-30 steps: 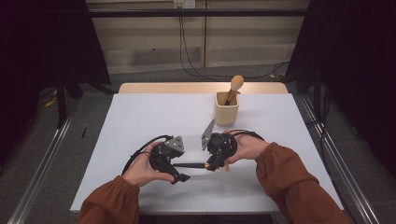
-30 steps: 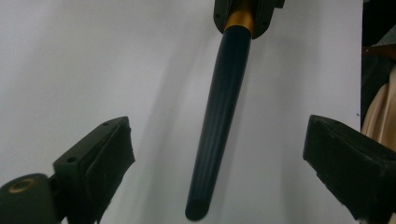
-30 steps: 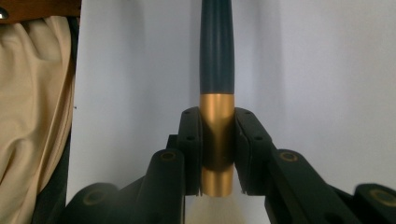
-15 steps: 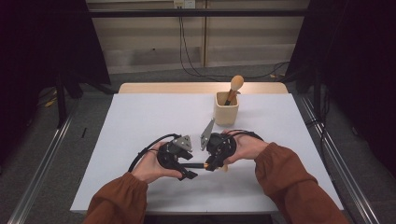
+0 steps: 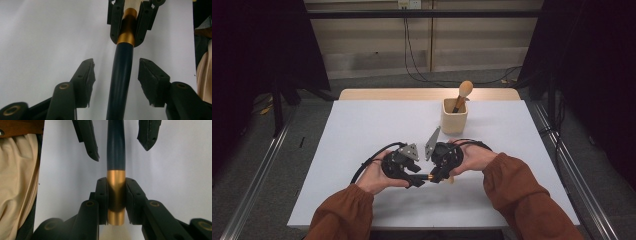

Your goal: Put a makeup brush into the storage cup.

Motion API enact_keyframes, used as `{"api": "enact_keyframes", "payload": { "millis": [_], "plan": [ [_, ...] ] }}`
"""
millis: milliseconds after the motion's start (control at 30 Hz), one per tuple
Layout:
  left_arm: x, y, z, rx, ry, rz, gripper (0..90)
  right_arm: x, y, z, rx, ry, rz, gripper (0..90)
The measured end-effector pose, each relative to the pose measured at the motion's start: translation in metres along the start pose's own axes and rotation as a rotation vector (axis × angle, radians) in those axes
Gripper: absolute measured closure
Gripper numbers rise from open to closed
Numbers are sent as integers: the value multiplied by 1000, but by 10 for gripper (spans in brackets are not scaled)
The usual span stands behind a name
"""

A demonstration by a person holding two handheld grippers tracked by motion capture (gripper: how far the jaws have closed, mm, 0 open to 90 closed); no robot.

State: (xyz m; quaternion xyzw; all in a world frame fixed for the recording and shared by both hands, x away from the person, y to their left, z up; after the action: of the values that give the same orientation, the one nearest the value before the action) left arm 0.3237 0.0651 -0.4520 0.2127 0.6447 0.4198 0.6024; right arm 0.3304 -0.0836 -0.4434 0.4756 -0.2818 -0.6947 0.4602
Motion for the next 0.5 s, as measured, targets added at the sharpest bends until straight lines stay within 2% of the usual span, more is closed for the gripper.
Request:
{"api": "enact_keyframes", "payload": {
  "millis": [33, 200, 267, 400, 433, 500],
  "plan": [
    [0, 0, -1, -8, 3, -9, 505, 0, 1, 0, 3, 0, 2, 750],
    [-3, -2, -2, 10, 8, -10, 574, -1, 2, 1, 0, 1, -5, 750],
    [-4, -2, -4, 20, -2, -12, 603, -3, 2, 1, 3, 26, -19, 750],
    [-4, -2, -5, 16, -4, -26, 683, -2, 3, 2, 3, 26, -12, 750],
    [-4, -2, -4, 21, -1, -29, 700, -3, 3, 2, 7, 46, -14, 750],
    [-4, -3, -5, 21, -3, -31, 705, -2, 3, 4, 8, 38, -7, 750]
  ]
}}
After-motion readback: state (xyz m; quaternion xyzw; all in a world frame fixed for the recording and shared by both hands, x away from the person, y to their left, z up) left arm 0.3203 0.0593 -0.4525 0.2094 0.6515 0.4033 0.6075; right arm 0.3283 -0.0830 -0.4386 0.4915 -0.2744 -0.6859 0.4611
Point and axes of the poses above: each handheld gripper's, and its own axes: y roughly backward along the jaws, x roughly out of its underside, z roughly to its left, the point moved 3 cm from there along -y, roughly forward along the jaws, and after that the axes turned 15 degrees about -x, right-handed, at the moved point
